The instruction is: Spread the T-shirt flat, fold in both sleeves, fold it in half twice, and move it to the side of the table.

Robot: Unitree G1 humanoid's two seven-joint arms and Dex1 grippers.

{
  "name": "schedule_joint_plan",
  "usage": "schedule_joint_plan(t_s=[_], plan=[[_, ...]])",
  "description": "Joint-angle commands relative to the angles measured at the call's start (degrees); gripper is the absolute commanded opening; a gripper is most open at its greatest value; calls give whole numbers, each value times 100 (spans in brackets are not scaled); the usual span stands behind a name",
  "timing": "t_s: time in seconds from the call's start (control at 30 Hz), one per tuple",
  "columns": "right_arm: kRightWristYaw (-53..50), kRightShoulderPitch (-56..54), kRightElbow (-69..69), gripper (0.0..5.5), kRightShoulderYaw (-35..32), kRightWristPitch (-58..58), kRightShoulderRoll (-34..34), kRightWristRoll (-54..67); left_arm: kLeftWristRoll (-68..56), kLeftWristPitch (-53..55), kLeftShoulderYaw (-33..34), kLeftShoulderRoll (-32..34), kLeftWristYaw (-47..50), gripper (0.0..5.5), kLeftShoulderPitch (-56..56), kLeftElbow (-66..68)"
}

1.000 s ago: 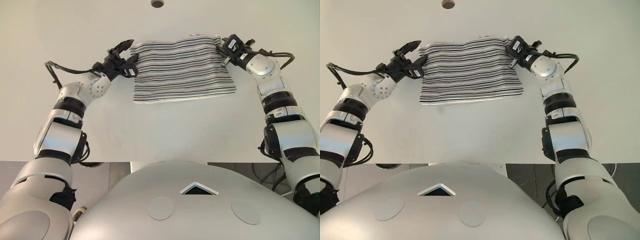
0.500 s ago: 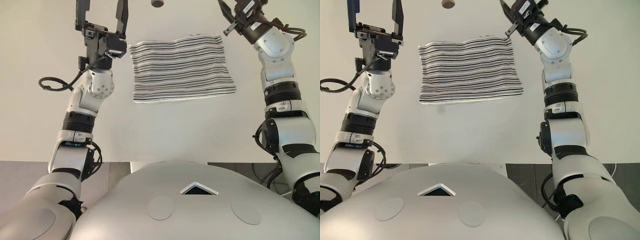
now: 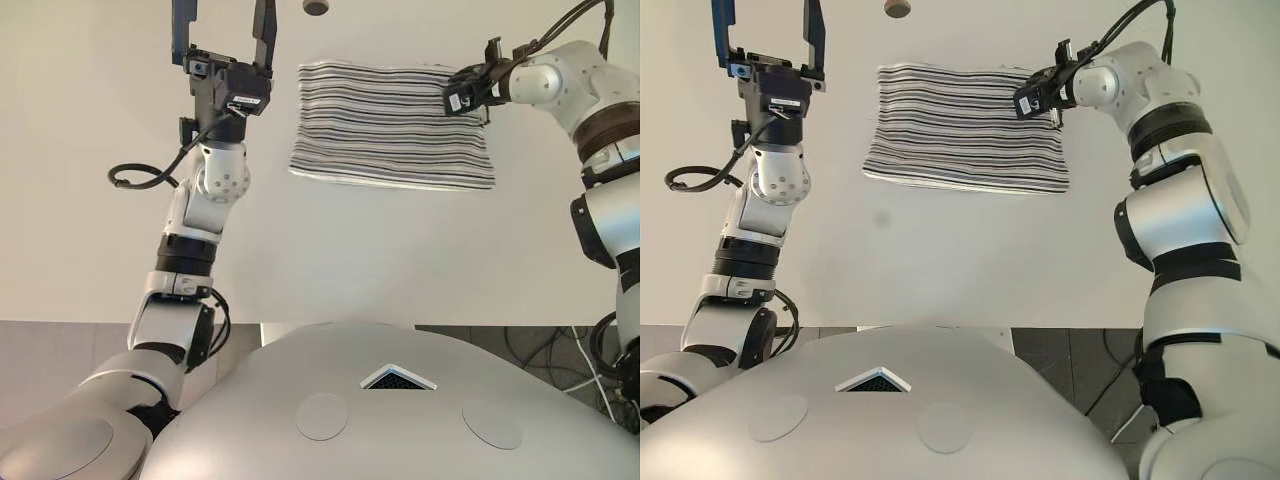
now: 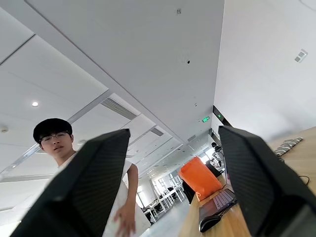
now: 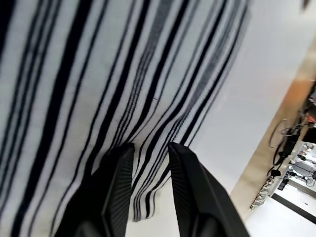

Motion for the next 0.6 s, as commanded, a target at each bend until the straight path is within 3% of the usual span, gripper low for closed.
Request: schedule_joint_plan(t_s=[0.03,0.17,0.3,0.6], plan=[[1088,478,-384,131,371,-399,-475,-164,-65,225,31,-67,-158,331,-6,23],[3052,2040,-3530,131,221,-100,-1372,1357,-268,421,162,-87,-295,331,-41,65],[3881,3178,-6260,131,193,1141,-1661,2372,-324,606,258,-29,-446,331,-166,40],[4055,3674,-7933,131,-125,3405,-1008,2866,-238,814,189,195,-918,331,-325,108]])
